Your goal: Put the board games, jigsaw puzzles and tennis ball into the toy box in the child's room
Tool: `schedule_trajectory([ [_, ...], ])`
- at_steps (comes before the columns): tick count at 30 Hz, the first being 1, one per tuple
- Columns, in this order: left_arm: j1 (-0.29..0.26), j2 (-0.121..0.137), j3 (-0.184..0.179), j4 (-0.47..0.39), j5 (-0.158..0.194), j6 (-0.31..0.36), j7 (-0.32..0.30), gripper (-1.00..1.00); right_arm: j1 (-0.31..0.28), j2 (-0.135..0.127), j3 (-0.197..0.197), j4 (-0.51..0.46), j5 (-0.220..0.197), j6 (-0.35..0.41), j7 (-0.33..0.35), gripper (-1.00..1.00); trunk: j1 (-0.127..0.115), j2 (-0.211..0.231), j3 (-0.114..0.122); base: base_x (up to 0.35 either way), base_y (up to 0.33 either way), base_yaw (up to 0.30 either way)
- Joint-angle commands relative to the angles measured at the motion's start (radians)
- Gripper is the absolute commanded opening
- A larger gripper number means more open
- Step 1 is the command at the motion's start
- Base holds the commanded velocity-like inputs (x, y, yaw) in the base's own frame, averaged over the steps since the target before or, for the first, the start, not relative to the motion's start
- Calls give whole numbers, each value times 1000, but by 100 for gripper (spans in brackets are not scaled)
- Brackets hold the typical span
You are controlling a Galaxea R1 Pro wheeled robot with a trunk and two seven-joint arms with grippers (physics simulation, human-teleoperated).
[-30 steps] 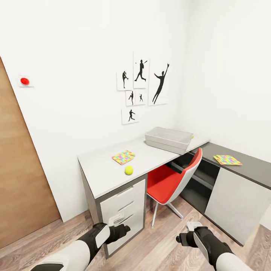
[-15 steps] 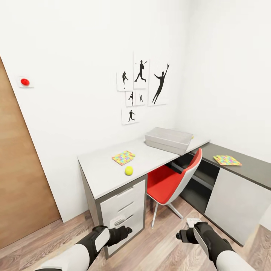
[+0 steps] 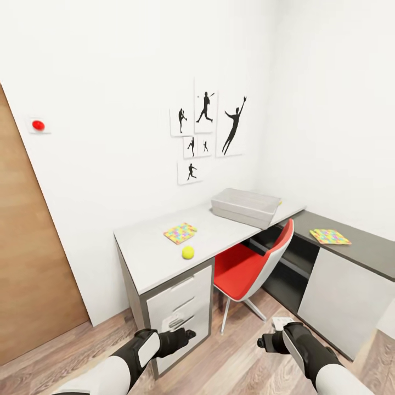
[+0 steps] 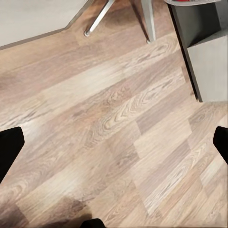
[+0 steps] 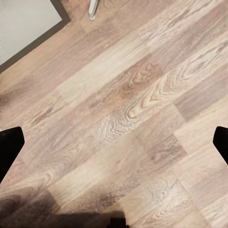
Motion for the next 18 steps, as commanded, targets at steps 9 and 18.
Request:
schedule_trajectory([
  [9,4,0,-2,-11,2,8,-52,100,0,-4,-2,-3,2,6,3,100,-35,63,27,0,0,-2],
  [18,4,0,-4,-155,2,119,-56,100,-7,-23,-5,-8,-3,8,5,100,-69,126,55,0,0,-118],
])
